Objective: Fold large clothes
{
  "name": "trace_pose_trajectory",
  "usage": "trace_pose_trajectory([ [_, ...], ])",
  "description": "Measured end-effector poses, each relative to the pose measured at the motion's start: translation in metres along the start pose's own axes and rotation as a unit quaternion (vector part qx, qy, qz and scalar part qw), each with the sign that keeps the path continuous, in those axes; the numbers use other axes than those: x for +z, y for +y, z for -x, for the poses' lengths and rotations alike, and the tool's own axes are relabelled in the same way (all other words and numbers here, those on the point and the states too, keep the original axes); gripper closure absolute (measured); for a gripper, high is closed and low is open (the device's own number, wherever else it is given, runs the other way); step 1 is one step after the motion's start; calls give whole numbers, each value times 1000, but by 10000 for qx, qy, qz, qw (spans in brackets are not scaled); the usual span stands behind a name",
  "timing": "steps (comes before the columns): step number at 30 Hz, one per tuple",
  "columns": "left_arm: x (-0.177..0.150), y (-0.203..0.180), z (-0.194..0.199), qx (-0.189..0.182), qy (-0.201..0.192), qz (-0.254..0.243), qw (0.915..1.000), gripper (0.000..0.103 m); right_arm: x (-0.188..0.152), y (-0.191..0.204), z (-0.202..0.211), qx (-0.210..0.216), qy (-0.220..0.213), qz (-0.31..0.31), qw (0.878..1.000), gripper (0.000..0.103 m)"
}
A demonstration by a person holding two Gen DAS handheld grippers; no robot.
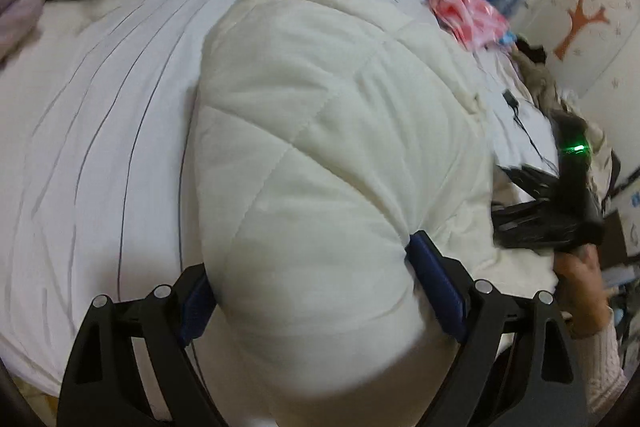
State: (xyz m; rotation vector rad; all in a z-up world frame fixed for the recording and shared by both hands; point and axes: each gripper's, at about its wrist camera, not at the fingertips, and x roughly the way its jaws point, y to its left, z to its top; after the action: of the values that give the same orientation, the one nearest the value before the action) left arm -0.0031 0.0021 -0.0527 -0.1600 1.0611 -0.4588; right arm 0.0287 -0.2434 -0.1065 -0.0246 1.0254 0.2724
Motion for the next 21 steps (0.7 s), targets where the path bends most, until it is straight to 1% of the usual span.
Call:
trace_pose_trajectory([
  [1,4,-3,-1,9,-74,35,10000,15,-1,-5,6,13,-5,-112,9999,7],
  [3,5,-13,-5,223,-196,-93,9995,15,-1,-10,31,-214,-193,-272,9992,7],
  [4,2,-19,-5,297,-218,-152,9992,14,4,-10,43,-239,-339,-320,9986,7],
  [5,5,-24,-8,378,-221,-203,9988,14,13,-7,59,-200,-584,-355,9975,7],
  [6,9,-27,-11,436,-214,-230,9986,14,24,-3,70,-120,-779,-391,9961,7],
  [7,9,-27,-11,478,-214,-243,9983,14,40,2,77,128,-962,-516,9939,7],
  [8,10,-27,-13,517,-205,-241,9982,13,51,6,76,447,-1015,-680,9915,7],
  [9,7,-28,-11,552,-198,-231,9980,13,65,6,66,680,-990,-902,9887,7],
  [11,8,-30,-10,607,-187,-219,9977,12,88,-2,33,359,-898,-1061,9896,7],
  [12,8,-29,-10,586,-190,-223,9978,10,91,-4,4,43,-768,-1110,9908,7],
  [13,8,-30,-11,572,-190,-222,9979,9,84,-12,-35,159,-612,-1273,9899,6],
  [14,8,-30,-15,567,-178,-223,9980,8,75,-18,-54,455,-691,-1421,9864,6],
  [15,8,-34,-22,611,-163,-308,9975,6,64,-23,-62,658,-934,-1599,9805,6],
  [16,10,-40,-28,722,-181,-392,9965,6,61,-32,-65,731,-1041,-1730,9767,6],
  [17,12,-44,-31,796,-195,-424,9957,5,63,-33,-66,717,-1011,-1748,9768,6],
  [18,12,-43,-32,777,-192,-397,9960,5,67,-32,-66,709,-916,-1689,9788,6],
  [20,11,-35,-28,587,-140,-300,9977,6,71,-30,-62,806,-737,-1670,9799,6],
  [21,9,-29,-23,444,-96,-206,9988,6,73,-30,-57,759,-697,-1652,9809,6],
])
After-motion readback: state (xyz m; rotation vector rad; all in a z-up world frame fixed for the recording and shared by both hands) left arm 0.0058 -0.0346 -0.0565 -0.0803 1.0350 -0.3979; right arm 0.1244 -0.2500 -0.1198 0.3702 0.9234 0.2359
